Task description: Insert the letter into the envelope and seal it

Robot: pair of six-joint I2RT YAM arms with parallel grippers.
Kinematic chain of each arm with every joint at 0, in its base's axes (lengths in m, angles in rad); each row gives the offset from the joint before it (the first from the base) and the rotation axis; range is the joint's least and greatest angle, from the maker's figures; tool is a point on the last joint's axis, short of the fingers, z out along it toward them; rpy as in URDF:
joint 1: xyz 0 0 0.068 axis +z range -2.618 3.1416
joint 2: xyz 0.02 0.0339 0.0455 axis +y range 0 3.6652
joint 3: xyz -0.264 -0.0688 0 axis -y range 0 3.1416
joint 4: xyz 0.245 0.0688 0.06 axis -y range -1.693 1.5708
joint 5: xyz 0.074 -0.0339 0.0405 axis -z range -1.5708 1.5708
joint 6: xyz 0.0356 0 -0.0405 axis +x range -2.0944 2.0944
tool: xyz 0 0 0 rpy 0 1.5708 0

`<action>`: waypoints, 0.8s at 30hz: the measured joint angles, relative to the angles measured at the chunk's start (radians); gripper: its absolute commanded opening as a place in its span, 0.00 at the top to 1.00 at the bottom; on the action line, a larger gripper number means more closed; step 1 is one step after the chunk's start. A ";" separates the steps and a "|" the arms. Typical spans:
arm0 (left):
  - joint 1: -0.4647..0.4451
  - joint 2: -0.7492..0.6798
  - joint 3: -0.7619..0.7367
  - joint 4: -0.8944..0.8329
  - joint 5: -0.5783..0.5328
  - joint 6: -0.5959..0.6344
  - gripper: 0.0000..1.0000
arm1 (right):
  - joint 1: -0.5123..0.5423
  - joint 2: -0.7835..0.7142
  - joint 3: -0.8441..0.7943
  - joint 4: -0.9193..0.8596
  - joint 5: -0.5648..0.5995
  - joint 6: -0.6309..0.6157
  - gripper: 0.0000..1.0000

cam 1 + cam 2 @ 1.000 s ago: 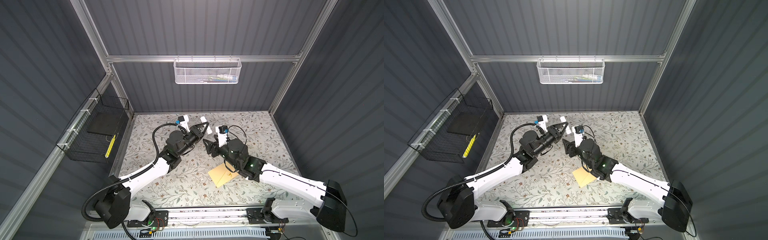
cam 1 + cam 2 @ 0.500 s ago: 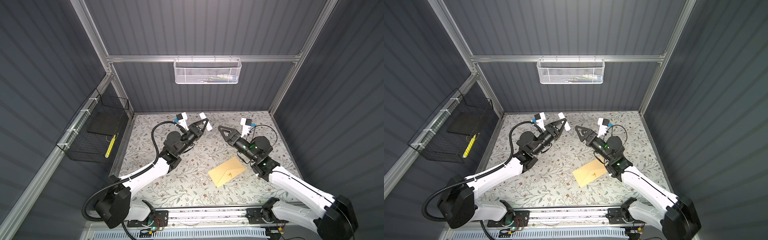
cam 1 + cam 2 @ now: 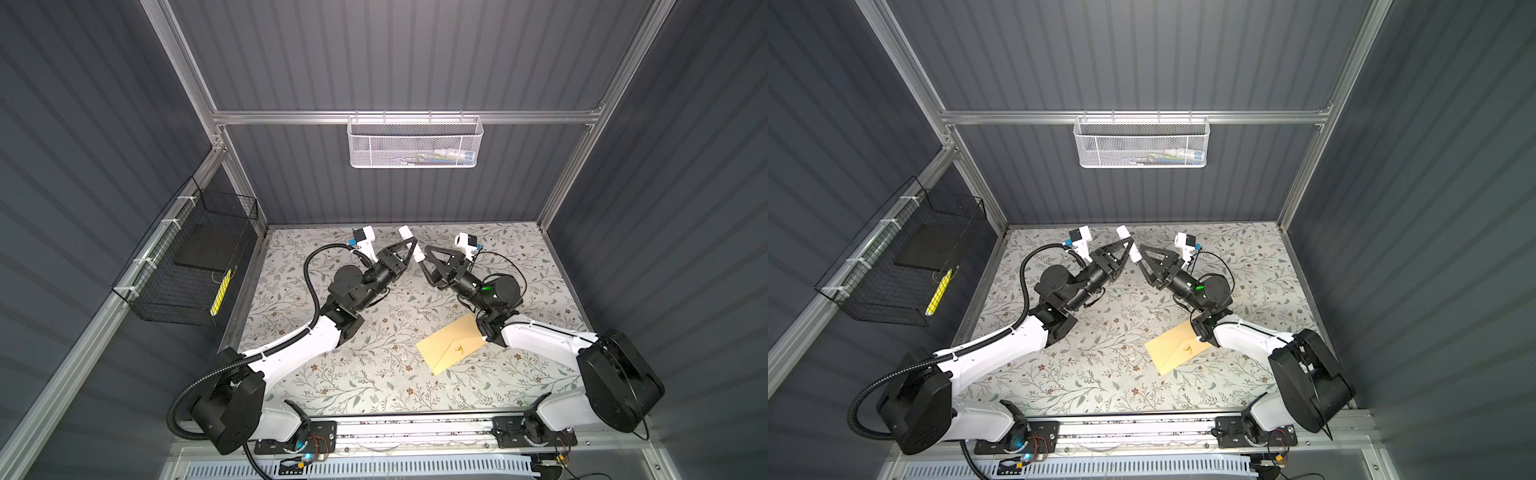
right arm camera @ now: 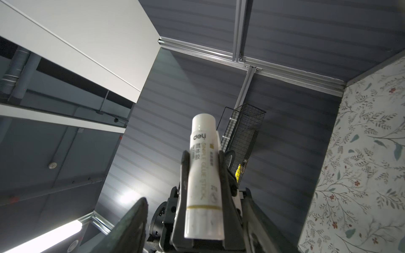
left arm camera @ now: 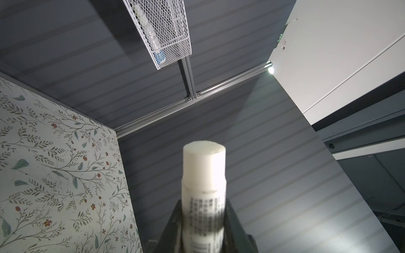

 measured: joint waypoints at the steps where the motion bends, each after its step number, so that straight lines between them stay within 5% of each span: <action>1: 0.000 0.000 0.000 0.000 0.000 0.000 1.00 | 0.000 0.000 -0.001 0.008 0.000 0.005 0.38; 24: 0.000 0.000 -0.003 0.006 -0.010 0.000 1.00 | 0.037 0.035 -0.001 0.021 -0.026 0.017 0.71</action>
